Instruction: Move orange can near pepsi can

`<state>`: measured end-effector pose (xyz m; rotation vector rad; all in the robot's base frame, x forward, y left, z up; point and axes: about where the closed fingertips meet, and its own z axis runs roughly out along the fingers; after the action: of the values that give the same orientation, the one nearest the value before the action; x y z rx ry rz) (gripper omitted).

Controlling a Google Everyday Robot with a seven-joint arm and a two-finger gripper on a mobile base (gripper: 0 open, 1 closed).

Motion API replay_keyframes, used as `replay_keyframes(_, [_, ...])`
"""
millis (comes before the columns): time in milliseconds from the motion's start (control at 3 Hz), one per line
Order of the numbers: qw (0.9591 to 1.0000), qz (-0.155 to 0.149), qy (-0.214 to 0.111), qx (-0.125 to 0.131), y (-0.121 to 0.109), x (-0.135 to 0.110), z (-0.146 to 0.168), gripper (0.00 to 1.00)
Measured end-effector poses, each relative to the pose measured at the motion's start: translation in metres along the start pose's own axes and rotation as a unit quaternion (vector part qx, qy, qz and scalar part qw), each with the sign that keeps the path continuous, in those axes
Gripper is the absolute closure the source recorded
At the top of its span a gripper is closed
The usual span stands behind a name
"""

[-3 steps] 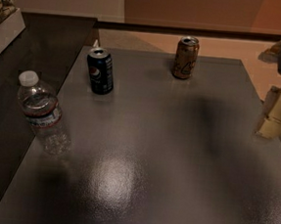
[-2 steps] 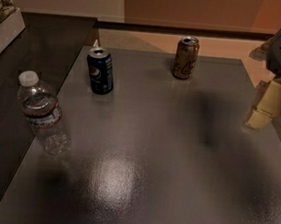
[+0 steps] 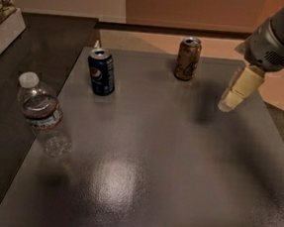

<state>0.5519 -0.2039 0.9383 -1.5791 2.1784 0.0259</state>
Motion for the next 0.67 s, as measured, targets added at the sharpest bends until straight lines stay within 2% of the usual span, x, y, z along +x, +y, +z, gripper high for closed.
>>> replay_keyframes(333, [0.9987, 0.033, -0.036, 0.018, -0.036, -0.010, 0.022, 0.00])
replay_keyframes(667, [0.9940, 0.071, -0.077, 0.034, -0.071, -0.022, 0.051, 0.00])
